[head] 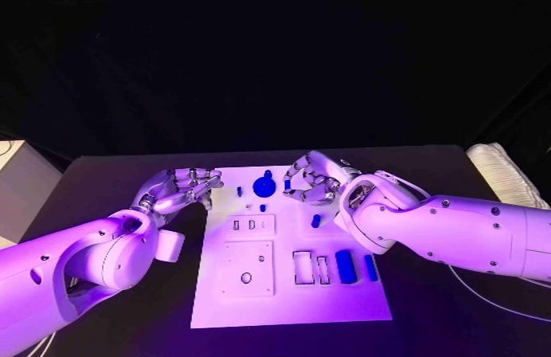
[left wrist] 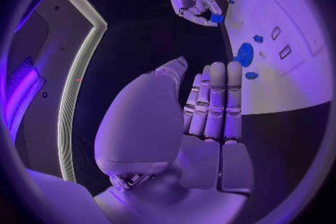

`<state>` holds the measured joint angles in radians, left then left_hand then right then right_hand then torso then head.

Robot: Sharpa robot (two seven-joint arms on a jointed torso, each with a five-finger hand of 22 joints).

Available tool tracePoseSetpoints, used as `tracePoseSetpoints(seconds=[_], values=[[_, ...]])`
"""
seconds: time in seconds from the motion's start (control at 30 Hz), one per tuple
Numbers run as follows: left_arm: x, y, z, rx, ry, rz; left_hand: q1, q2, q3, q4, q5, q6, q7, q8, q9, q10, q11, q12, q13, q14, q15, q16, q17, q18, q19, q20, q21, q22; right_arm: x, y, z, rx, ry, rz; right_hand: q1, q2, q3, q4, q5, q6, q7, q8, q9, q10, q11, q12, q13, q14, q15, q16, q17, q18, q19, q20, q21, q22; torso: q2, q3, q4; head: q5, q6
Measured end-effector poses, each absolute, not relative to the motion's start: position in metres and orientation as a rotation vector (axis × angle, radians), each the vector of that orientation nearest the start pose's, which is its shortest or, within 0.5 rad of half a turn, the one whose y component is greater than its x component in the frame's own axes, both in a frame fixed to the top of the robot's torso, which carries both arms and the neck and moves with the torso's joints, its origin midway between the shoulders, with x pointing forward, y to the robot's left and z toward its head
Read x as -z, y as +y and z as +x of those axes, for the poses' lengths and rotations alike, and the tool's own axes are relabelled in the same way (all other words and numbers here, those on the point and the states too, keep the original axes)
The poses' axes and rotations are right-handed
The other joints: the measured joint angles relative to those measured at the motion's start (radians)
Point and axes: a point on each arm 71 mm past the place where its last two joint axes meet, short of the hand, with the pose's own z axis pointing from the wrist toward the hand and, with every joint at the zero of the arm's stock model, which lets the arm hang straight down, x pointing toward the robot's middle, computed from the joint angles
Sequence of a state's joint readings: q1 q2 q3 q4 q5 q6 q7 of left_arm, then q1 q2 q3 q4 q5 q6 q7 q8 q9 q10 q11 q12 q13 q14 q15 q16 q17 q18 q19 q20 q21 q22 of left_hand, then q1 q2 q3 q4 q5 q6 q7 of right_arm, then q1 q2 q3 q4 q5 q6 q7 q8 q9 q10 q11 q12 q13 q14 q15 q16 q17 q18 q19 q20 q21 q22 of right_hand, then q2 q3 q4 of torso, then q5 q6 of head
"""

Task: Assemble the parts on the task board

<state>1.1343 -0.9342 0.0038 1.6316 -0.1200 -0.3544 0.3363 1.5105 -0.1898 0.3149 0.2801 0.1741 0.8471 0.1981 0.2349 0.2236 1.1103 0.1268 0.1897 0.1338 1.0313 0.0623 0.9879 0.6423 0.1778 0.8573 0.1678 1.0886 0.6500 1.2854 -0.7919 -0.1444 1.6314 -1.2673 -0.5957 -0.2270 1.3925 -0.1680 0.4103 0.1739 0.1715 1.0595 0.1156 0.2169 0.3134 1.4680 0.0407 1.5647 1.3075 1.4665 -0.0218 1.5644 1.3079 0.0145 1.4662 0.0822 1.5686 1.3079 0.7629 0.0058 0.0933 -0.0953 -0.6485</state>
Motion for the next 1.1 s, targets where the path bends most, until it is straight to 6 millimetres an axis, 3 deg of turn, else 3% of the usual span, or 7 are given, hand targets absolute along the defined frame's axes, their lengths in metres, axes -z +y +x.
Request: tracePoseSetpoints(seconds=[0.1,0.17,0.2,0.3,0.43,0.73,1.1], values=[[0.186,0.221,0.464,1.469,1.491,-1.062,0.0,0.0,-0.006,-0.009,-0.004,0.003,-0.011,0.04,0.02,0.002,-0.016,0.141,0.091,0.021,-0.014,0.079,0.031,0.0,0.013,-0.013,0.028,0.017,0.172,-0.142,0.464,-0.766,1.56,0.094,0.0,0.0,0.0,0.0,0.0,0.0,0.0,0.0,0.0,0.0,0.0,0.0,0.0,0.0,0.0,0.0,0.0,0.0,0.0,0.0,0.0,0.0,-0.002,-0.0012,0.0011,0.007,-0.009],[0.187,0.221,0.464,1.462,1.499,-1.057,-0.005,-0.003,-0.009,-0.011,-0.004,-0.004,-0.018,0.07,0.033,-0.054,-0.022,0.271,0.182,0.037,-0.021,0.138,0.08,0.0,0.022,-0.022,0.046,0.034,0.177,-0.132,0.46,-0.772,1.572,0.085,0.0,0.0,0.0,0.0,0.0,0.0,0.0,0.0,0.0,0.0,0.0,0.0,0.0,0.0,0.0,0.0,0.0,0.0,0.0,0.0,0.0,0.0,-0.002,-0.0017,0.0009,0.011,-0.011],[0.187,0.221,0.464,1.458,1.504,-1.053,-0.005,-0.003,-0.009,-0.011,-0.004,-0.009,-0.024,0.094,0.044,-0.096,-0.023,0.372,0.247,0.064,-0.022,0.185,0.132,0.0,0.027,-0.027,0.058,0.045,0.18,-0.127,0.459,-0.773,1.577,0.081,-0.001,0.001,0.0,0.0,0.0,0.0,0.0,0.0,0.0,0.0,0.0,0.0,0.0,-0.003,-0.003,0.0,0.0,0.0,0.0,0.0,0.0,0.0,-0.002,-0.0017,0.0005,0.014,-0.013],[0.188,0.22,0.464,1.447,1.52,-1.043,-0.007,-0.001,-0.004,-0.007,-0.004,-0.023,-0.026,0.137,0.06,-0.15,-0.03,0.54,0.35,0.12,-0.026,0.267,0.232,0.0,0.042,-0.027,0.075,0.062,0.188,-0.115,0.455,-0.771,1.593,0.07,-0.003,0.003,0.0,0.0,-0.002,0.0,0.0,0.0,0.0,0.0,0.0,0.0,0.0,-0.004,-0.003,0.0,0.0,0.0,0.0,0.0,0.0,0.0,-0.002,-0.0022,0.0004,0.023,-0.017],[0.189,0.219,0.464,1.431,1.54,-1.033,-0.011,-0.005,0.002,-0.001,-0.004,-0.033,-0.028,0.166,0.07,-0.174,-0.034,0.648,0.407,0.165,-0.028,0.324,0.311,0.0,0.054,-0.029,0.086,0.079,0.195,-0.104,0.451,-0.765,1.603,0.054,-0.004,0.004,0.0,0.0,-0.002,0.0,0.0,-0.001,0.0,0.0,0.0,0.0,0.0,-0.004,-0.003,0.0,0.0,0.0,0.0,0.0,0.0,0.0,-0.001,-0.0029,0.0005,0.031,-0.022],[0.19,0.218,0.463,1.404,1.576,-1.016,-0.012,-0.007,0.006,0.003,-0.004,-0.043,-0.028,0.185,0.073,-0.185,-0.034,0.725,0.441,0.204,-0.029,0.367,0.38,0.0,0.078,-0.026,0.109,0.107,0.208,-0.092,0.448,-0.737,1.62,0.023,-0.004,0.004,0.0,0.0,-0.004,-0.002,-0.002,0.003,0.0,0.0,0.0,0.0,0.0,-0.004,-0.003,0.0,0.0,0.0,0.0,0.0,0.0,0.0,0.0,-0.0022,0.0,0.039,-0.031],[0.192,0.217,0.464,1.381,1.604,-1.008,-0.012,-0.007,0.008,0.0,-0.004,-0.05,-0.029,0.189,0.073,-0.185,-0.034,0.74,0.448,0.214,-0.029,0.382,0.406,0.0,0.083,-0.028,0.116,0.116,0.218,-0.089,0.445,-0.709,1.643,-0.013,-0.004,0.003,0.002,-0.003,-0.006,-0.004,-0.004,0.004,0.0,0.0,0.0,0.0,0.0,0.0,-0.007,0.0,0.0,0.0,0.0,0.0,0.0,0.0,0.0,-0.0012,-0.0019,0.042,-0.04]])
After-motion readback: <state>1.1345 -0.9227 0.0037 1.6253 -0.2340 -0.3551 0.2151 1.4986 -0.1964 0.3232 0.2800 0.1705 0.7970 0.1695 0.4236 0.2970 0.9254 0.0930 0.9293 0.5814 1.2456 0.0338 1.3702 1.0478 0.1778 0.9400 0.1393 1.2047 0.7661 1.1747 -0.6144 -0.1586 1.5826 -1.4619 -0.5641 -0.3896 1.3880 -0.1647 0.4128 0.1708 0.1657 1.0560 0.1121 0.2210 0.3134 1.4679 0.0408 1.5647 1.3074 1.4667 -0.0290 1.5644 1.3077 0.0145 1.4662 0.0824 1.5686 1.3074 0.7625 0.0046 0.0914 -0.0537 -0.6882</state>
